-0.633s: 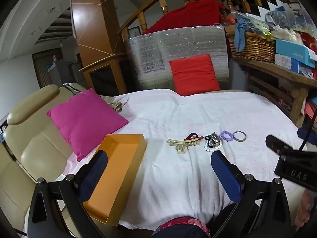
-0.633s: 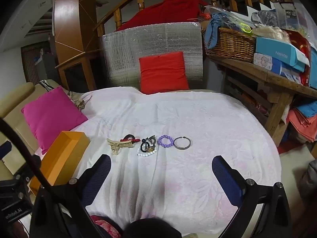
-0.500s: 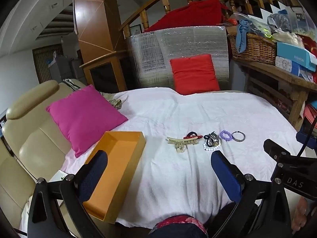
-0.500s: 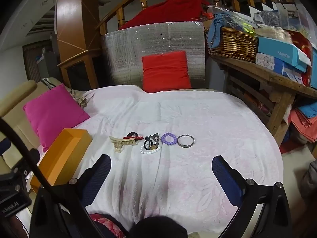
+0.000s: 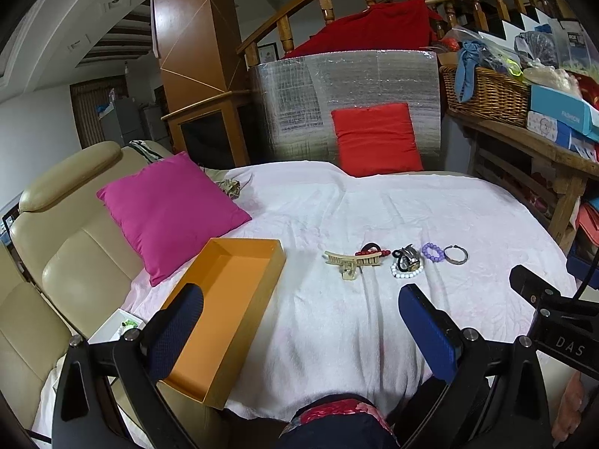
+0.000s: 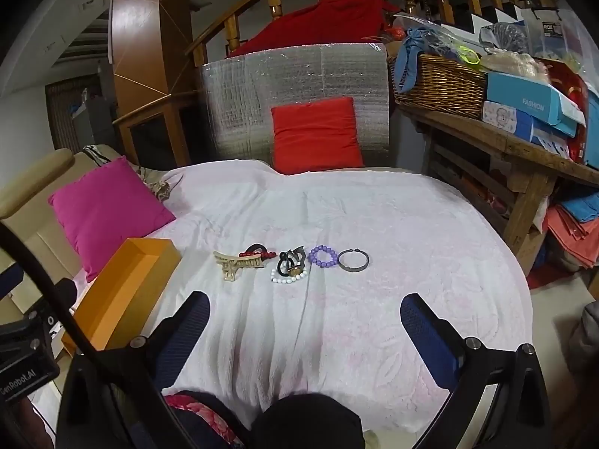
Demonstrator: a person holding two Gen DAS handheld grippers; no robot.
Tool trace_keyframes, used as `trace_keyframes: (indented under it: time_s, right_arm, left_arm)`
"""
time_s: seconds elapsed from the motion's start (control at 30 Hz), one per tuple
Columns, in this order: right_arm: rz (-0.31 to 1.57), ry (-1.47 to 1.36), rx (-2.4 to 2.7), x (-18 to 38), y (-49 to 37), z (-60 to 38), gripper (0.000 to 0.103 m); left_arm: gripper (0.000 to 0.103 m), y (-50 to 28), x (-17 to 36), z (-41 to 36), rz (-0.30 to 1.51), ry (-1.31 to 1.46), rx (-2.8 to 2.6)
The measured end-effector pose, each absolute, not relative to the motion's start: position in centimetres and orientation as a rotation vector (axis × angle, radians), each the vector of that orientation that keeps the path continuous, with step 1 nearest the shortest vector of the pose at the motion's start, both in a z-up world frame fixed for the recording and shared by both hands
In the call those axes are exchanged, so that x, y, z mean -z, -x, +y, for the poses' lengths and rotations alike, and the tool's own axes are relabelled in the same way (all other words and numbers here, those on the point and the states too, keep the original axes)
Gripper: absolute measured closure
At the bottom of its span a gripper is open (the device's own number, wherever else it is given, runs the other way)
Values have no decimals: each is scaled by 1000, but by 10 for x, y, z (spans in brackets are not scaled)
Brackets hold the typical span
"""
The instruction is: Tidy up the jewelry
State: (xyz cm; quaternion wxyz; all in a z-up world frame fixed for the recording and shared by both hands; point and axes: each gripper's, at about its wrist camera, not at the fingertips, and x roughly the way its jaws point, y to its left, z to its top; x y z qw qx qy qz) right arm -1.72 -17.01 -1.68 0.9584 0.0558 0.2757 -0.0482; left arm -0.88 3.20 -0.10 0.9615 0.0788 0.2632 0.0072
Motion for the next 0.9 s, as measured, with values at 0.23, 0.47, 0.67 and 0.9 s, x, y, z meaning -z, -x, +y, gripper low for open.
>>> trace_keyframes:
  time_s: [0.23, 0.47, 0.67, 0.9]
  right_arm:
    - [590, -138, 84, 27, 12, -170, 0]
    - [601, -146, 75, 30, 12, -169, 0]
    - [603, -146, 70, 30, 12, -166, 0]
    - [607, -143, 65, 32, 10, -163, 0]
  left_arm:
    - [0, 4, 7, 35, 550, -158, -28]
    - [0, 4, 10, 39, 556, -150, -32]
    - [0, 5, 9, 39, 550, -148, -35]
    - [0, 2, 11, 42, 559, -145, -37]
